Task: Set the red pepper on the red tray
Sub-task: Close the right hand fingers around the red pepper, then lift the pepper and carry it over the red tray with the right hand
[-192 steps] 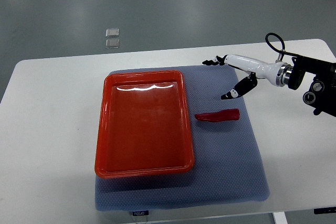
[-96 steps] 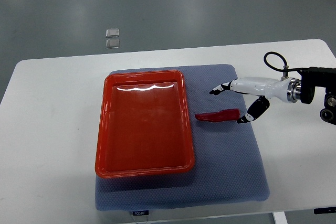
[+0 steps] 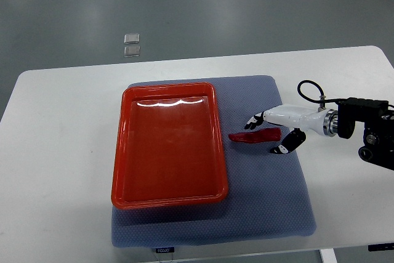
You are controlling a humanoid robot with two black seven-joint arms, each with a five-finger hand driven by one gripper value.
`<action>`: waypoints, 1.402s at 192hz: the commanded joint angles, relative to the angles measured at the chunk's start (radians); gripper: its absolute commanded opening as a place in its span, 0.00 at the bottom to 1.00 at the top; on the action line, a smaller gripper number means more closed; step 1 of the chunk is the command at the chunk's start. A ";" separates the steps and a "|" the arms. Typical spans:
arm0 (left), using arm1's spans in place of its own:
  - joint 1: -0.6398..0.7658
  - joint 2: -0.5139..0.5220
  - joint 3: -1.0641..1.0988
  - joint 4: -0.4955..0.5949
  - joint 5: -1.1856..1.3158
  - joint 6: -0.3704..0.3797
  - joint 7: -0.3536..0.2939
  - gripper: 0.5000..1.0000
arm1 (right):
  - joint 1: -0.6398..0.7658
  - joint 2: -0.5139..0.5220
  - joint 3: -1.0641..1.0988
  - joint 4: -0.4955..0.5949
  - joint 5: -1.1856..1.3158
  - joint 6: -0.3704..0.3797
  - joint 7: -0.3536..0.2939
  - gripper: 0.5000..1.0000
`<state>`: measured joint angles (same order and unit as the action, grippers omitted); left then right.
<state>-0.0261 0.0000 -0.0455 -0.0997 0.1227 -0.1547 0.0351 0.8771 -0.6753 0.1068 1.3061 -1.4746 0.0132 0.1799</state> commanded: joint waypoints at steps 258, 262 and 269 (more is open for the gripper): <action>0.000 0.000 -0.001 0.000 0.000 0.000 0.000 1.00 | 0.086 0.102 0.087 -0.076 0.060 -0.098 -0.010 0.03; 0.000 0.000 -0.001 0.000 0.000 0.000 0.000 1.00 | 0.089 0.111 0.087 -0.077 0.060 -0.098 -0.010 0.03; 0.000 0.000 -0.001 0.000 0.000 0.000 0.000 1.00 | 0.091 0.128 0.085 -0.082 0.060 -0.098 -0.010 0.03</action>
<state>-0.0261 0.0000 -0.0458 -0.0997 0.1227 -0.1547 0.0354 0.9497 -0.5916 0.1922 1.2316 -1.4201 -0.0841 0.1675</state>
